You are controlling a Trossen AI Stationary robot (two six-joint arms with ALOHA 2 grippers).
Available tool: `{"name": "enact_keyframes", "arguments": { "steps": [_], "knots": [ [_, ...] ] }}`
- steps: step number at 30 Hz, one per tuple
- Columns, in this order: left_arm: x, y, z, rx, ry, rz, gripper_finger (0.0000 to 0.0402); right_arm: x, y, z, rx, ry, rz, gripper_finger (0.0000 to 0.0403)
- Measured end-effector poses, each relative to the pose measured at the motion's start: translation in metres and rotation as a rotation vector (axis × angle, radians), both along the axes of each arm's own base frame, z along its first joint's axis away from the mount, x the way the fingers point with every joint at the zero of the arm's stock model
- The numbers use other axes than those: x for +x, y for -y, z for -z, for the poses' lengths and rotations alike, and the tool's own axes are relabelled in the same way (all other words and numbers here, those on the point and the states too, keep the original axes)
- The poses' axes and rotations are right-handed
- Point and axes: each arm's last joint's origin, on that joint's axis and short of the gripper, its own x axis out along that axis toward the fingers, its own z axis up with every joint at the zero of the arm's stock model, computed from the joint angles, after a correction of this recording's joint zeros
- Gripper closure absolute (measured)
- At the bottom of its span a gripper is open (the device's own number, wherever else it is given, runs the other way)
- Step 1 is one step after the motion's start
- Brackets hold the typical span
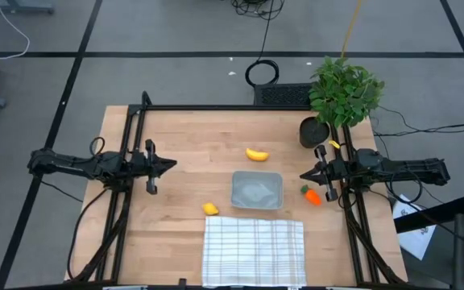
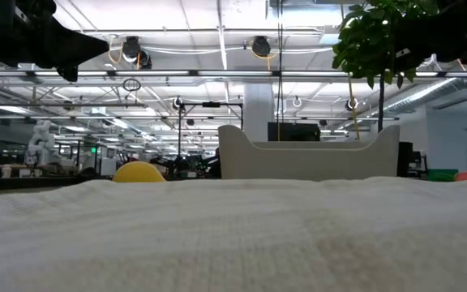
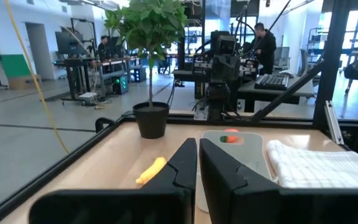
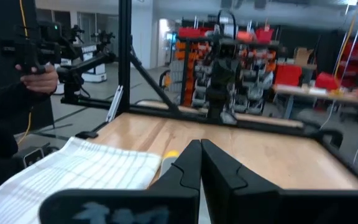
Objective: Pick and placing Produce into tupperware
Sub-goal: Put the yellow lemon into the gray bin
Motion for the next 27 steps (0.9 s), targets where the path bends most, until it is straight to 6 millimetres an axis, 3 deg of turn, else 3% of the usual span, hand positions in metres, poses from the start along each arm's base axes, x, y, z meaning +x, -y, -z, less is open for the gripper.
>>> {"name": "enact_keyframes", "arguments": {
  "steps": [27],
  "knots": [
    [0.016, 0.002, 0.017, -0.088, -0.158, -0.002, 0.0378, 0.0, 0.0, 0.0, -0.095, 0.014, 0.005, 0.0403]
  ]
}}
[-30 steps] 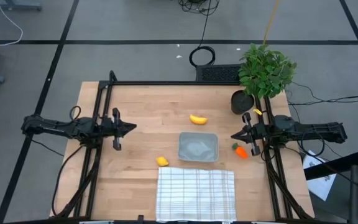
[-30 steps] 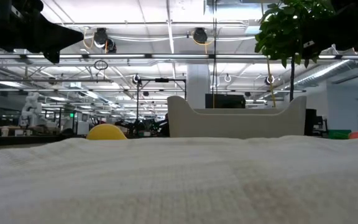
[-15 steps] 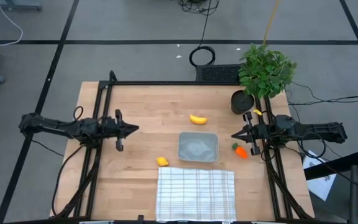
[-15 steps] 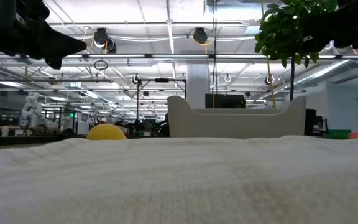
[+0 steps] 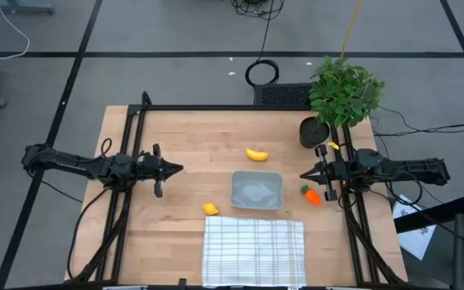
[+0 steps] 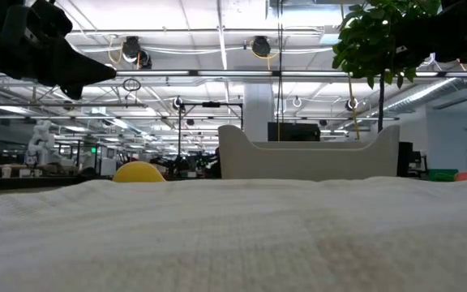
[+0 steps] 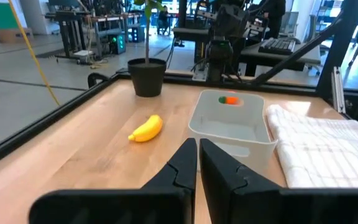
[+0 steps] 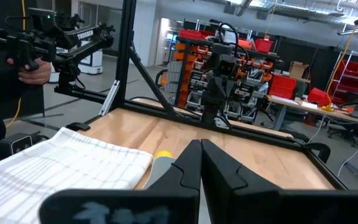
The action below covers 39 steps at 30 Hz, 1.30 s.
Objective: Pick and placing Produce into tupperware
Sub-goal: Put the yellow lemon into the gray bin
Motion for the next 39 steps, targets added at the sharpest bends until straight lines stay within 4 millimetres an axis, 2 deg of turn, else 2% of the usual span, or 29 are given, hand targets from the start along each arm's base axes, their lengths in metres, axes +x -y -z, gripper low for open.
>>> {"name": "enact_keyframes", "arguments": {
  "steps": [13, 24, 39],
  "knots": [
    [0.009, 0.003, -0.011, -0.019, 0.097, 0.06, 0.0378, 0.0, 0.0, 0.0, 0.0, 0.0, 0.0, 0.0403],
    [0.023, 0.005, -0.04, 0.058, 0.107, 0.074, 0.0378, 0.0, 0.0, 0.0, -0.004, 0.0, 0.001, 0.0403],
    [0.059, 0.012, -0.062, 0.058, 0.037, 0.143, 0.0378, 0.0, 0.0, 0.0, -0.011, 0.004, 0.005, 0.0403]
  ]
}}
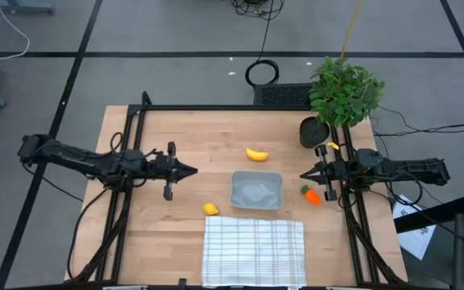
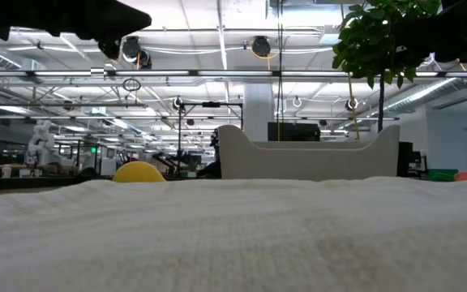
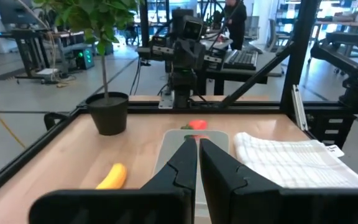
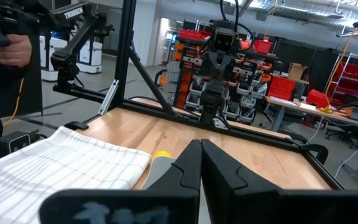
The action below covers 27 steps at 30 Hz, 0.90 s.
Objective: Pick and placing Produce into tupperware
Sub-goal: Put the yellow lemon into the gray bin
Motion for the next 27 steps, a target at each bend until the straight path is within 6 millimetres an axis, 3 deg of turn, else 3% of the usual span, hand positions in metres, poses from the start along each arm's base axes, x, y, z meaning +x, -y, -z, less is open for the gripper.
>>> {"name": "enact_keyframes", "arguments": {
  "steps": [14, 27],
  "knots": [
    [0.035, 0.007, -0.026, 0.048, -0.003, 0.06, 0.0378, 0.0, 0.0, 0.0, 0.0, 0.005, 0.0, 0.0403],
    [0.063, 0.012, -0.031, 0.08, -0.036, 0.122, 0.0378, 0.0, 0.0, -0.003, 0.001, 0.029, 0.0, 0.0403]
  ]
}}
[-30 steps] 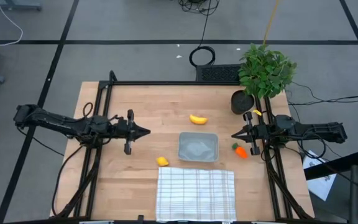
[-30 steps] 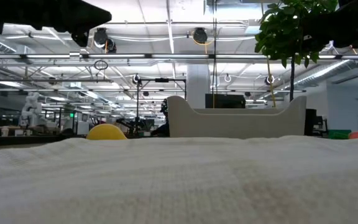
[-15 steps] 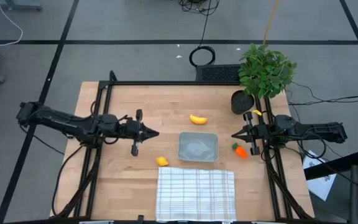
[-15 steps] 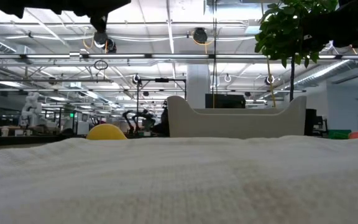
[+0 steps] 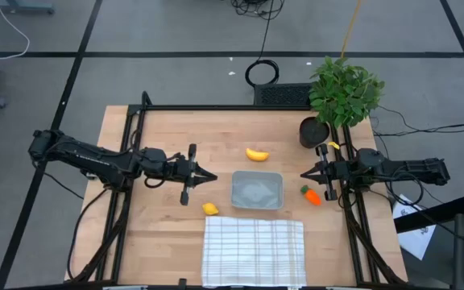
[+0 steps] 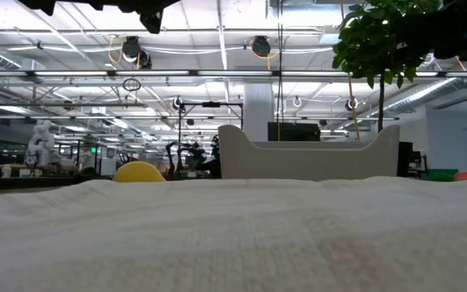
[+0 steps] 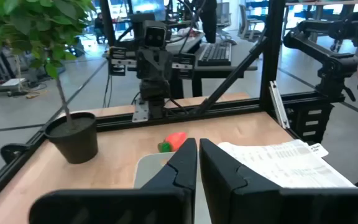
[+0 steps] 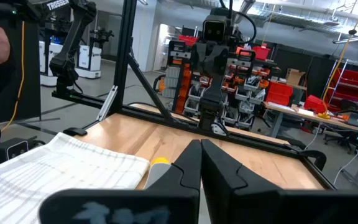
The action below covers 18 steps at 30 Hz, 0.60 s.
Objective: Pick and placing Produce into tupperware
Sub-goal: Put the yellow lemon into the gray bin
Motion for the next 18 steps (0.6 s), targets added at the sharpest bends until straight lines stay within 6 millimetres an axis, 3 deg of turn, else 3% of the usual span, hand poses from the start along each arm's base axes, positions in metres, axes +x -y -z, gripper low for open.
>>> {"name": "enact_keyframes", "arguments": {
  "steps": [11, 18],
  "knots": [
    [0.001, 0.0, -0.001, -0.02, 0.009, -0.011, 0.0378, 0.0, 0.0, -0.002, 0.001, 0.021, 0.0, 0.0403],
    [0.005, 0.0, -0.027, -0.003, -0.062, -0.012, 0.0378, 0.0, 0.0, -0.002, -0.004, 0.023, 0.001, 0.0403]
  ]
}}
